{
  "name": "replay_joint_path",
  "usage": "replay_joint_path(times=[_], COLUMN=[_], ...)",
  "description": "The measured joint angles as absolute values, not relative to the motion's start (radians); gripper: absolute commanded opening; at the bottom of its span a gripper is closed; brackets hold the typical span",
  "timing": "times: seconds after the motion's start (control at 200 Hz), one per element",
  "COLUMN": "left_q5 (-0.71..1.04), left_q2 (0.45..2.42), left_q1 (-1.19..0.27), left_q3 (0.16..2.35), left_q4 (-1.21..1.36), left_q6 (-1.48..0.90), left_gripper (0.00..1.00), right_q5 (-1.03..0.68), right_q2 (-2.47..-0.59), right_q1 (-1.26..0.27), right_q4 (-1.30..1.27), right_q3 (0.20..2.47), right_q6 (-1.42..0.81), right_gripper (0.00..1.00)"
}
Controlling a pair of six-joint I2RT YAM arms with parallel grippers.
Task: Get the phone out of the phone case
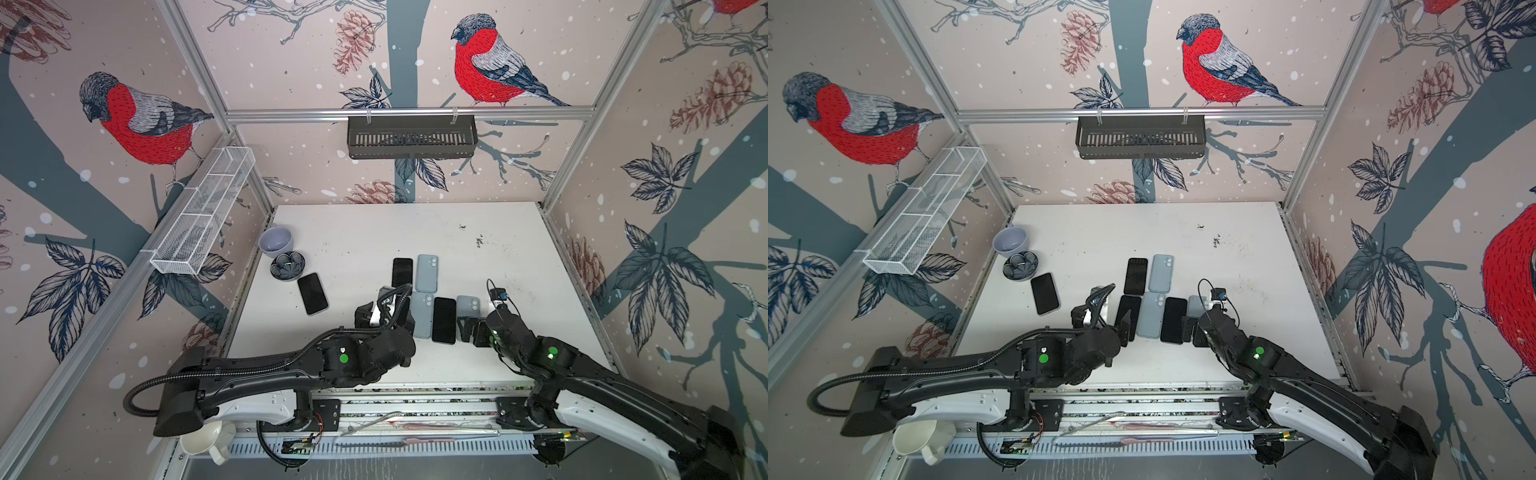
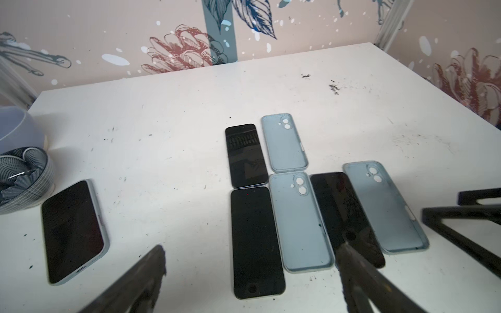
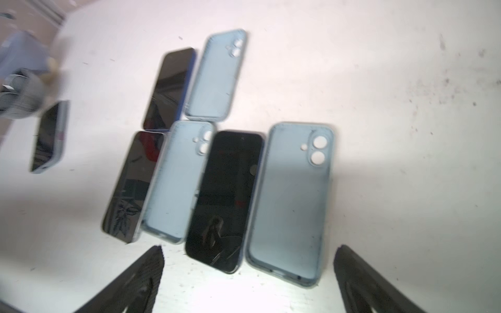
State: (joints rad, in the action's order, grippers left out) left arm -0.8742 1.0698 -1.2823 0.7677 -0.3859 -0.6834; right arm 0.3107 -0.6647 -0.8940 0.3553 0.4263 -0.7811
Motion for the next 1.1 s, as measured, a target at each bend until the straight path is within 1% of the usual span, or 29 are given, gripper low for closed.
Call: replay_joint_path(times=[0.11, 0.21, 0.35, 0.47, 0.635, 0.791, 0.991, 1.101], left_q5=[-0.815, -0.752, -0.662, -0.613, -0.577, -0.55, -0.42, -0.359], left_q2=[1.022, 0.973, 0.943, 0.993, 1.122, 1.2, 1.222, 1.243], left_q1=[-1.161, -1.025, -0.83, -0.698, -0.556, -0.457, -0.294, -0.237], left_q3=[0.773, 0.775, 0.788, 0.827, 0.879, 0.889, 0.828, 0.802], left_q4=[-0.439, -0.469, -0.51, -0.55, -0.591, -0.599, -0.55, -0.505], left_q6=[-0.698, -0.698, -0.672, -0.644, -0.593, -0.537, -0.464, -0.435], left_gripper=[0.98, 0.98, 0.98, 0.98, 0.97, 0.97, 0.97, 0.97], right_q5=[0.315, 0.312, 0.262, 0.207, 0.133, 0.092, 0.049, 0.027], right_q2=[-0.556, -0.511, -0.525, -0.577, -0.654, -0.697, -0.733, -0.748], right_q1=[-0.915, -0.918, -0.92, -0.922, -0.925, -0.927, -0.928, -0.928], right_q4=[0.34, 0.32, 0.292, 0.239, 0.164, 0.1, 0.009, -0.03], right_q3=[0.428, 0.436, 0.439, 0.431, 0.43, 0.439, 0.428, 0.415], right_q6=[-0.754, -0.728, -0.698, -0.677, -0.653, -0.625, -0.602, -0.596], right_gripper=[1.0, 1.0, 1.0, 1.0, 1.0, 1.0, 1.0, 1.0])
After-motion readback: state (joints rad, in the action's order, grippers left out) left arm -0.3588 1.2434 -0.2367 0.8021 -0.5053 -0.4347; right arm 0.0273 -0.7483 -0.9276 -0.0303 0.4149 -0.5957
